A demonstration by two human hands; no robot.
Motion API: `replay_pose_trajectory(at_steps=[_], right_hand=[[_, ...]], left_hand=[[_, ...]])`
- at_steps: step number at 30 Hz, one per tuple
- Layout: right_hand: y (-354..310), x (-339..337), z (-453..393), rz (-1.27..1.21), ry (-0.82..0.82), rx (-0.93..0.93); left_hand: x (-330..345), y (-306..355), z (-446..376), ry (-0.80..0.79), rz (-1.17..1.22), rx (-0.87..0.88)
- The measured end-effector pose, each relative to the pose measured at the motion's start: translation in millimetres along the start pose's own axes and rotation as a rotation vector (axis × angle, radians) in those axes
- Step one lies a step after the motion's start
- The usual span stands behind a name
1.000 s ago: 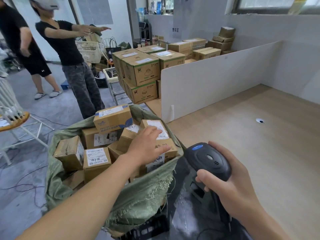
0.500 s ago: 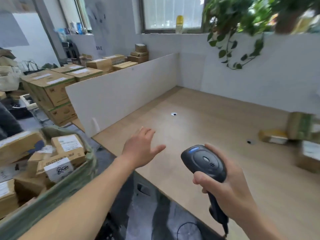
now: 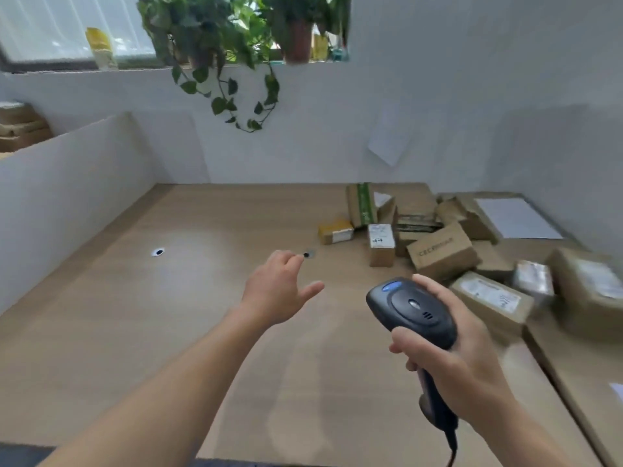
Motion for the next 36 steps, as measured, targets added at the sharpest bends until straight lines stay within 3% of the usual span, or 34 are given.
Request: replay_pose_trajectory(at_steps=[11, 21, 32, 36], right_hand=[[35, -109, -26, 0.072, 0.332, 0.052], [80, -206, -14, -0.006, 0.529, 0.127], [160, -332, -43, -0.096, 0.439, 0.247], [175, -356, -49, -0.102, 0.396, 0.274]], left_hand=[[57, 148, -144, -0.137, -0.009, 0.367], [152, 309, -204, -0.356, -0.095, 0.640], [282, 406, -280, -0.697, -0.347, 0.535], [308, 412, -294, -0.732, -0.392, 0.526]])
Point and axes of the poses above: each hand's wrist, its own z-axis away from the middle knuckle, its own x-axis out of the palm, y = z × x, the point moved 7 cm from there along -z, towards the middle knuckle, and after that the axes turned 8 degrees about -y, right-handed, at the moved point
